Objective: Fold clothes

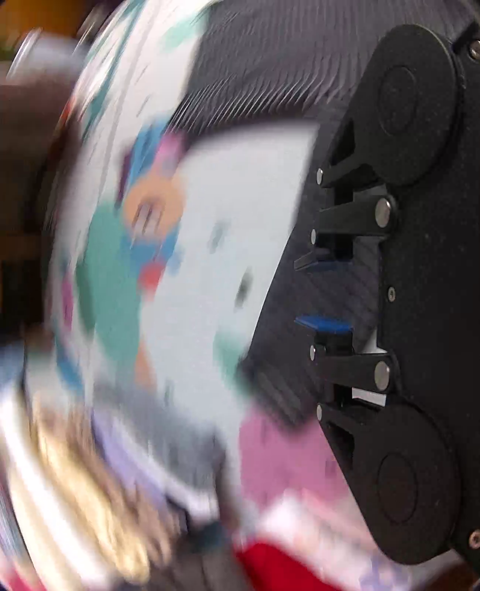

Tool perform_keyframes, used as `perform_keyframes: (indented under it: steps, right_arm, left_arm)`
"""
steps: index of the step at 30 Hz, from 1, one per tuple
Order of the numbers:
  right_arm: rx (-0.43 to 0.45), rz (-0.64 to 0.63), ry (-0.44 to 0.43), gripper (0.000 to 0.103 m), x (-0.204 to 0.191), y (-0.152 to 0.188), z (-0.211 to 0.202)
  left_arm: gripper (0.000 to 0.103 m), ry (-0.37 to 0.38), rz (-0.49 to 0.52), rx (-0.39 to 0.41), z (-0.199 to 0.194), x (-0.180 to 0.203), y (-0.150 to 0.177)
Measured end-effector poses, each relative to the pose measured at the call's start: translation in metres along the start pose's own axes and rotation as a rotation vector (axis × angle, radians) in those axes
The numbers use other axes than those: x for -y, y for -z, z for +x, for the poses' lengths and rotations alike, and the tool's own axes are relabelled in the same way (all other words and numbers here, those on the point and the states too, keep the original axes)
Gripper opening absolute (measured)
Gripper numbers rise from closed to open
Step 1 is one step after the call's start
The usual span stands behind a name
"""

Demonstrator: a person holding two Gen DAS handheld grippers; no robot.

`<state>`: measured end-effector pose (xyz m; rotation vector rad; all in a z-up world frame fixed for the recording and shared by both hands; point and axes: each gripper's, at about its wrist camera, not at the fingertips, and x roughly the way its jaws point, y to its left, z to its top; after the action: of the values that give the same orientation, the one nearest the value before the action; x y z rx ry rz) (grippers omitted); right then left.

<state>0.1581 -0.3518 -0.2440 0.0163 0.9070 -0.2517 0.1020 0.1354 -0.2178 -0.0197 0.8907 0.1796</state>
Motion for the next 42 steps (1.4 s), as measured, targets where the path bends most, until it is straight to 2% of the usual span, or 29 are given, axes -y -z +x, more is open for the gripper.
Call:
perform_keyframes:
  steps: [3,5,7,8,12,16,19,22,26,30,31,32,33,35,37,38,40,42]
  right_arm:
    - [-0.004,-0.221,-0.21,0.028,-0.064,0.015,-0.02]
    - [-0.015,-0.376,-0.351,0.027,-0.106,0.034,-0.036]
    - [-0.037,-0.542,-0.456,0.027,-0.144,0.059,-0.049]
    - [-0.039,-0.597,-0.484,0.027,-0.159,0.069,-0.055]
    - [-0.045,-0.802,-0.596,0.027,-0.215,0.107,-0.076]
    - [-0.025,-0.807,-0.711,0.027,-0.259,0.111,-0.09]
    - [-0.008,-0.813,-0.786,0.027,-0.292,0.112,-0.097]
    - [-0.008,-0.811,-0.835,0.027,-0.312,0.112,-0.098]
    - [-0.021,-0.826,-0.863,0.027,-0.329,0.12,-0.091]
    - [-0.041,-0.797,-0.862,0.027,-0.327,0.127,-0.082]
    - [-0.039,-0.785,-0.867,0.027,-0.325,0.127,-0.08]
    - [-0.037,-0.774,-0.872,0.027,-0.324,0.127,-0.079]
    - [-0.037,-0.77,-0.874,0.027,-0.325,0.127,-0.077]
    - [-0.041,-0.757,-0.88,0.027,-0.324,0.128,-0.076]
    - [-0.044,-0.735,-0.887,0.027,-0.322,0.129,-0.075]
    - [-0.043,-0.73,-0.888,0.028,-0.322,0.13,-0.075]
    - [-0.041,-0.731,-0.889,0.028,-0.322,0.131,-0.075]
    - [-0.032,-0.739,-0.883,0.028,-0.322,0.131,-0.078]
  left_arm:
    - [0.024,0.109,0.085,-0.039,0.002,0.035,0.025]
    - [0.024,0.146,0.162,-0.074,0.004,0.052,0.043]
    - [0.024,0.17,0.229,-0.102,0.006,0.062,0.056]
    - [0.024,0.179,0.211,-0.1,0.006,0.057,0.055]
    - [0.024,0.132,-0.02,-0.028,0.013,0.003,0.028]
    - [0.024,0.004,-0.227,0.029,0.026,-0.071,-0.009]
    - [0.024,-0.018,-0.213,0.053,0.043,-0.109,-0.037]
    - [0.024,0.017,-0.113,0.035,0.062,-0.127,-0.056]
    - [0.024,0.101,-0.013,-0.027,0.088,-0.139,-0.065]
    - [0.024,0.17,0.048,-0.099,0.104,-0.139,-0.06]
    - [0.022,0.187,0.059,-0.104,0.104,-0.136,-0.057]
    - [0.004,0.204,0.069,-0.108,0.104,-0.134,-0.054]
    - [0.004,0.207,0.073,-0.096,0.103,-0.132,-0.052]
    - [0.003,0.163,-0.003,0.003,0.094,-0.138,-0.054]
    - [0.003,0.145,-0.098,0.054,0.094,-0.143,-0.054]
    - [0.004,0.126,-0.088,0.051,0.097,-0.139,-0.053]
    - [0.005,0.068,-0.004,0.019,0.105,-0.124,-0.049]
    - [0.014,0.028,0.008,0.011,0.108,-0.117,-0.046]
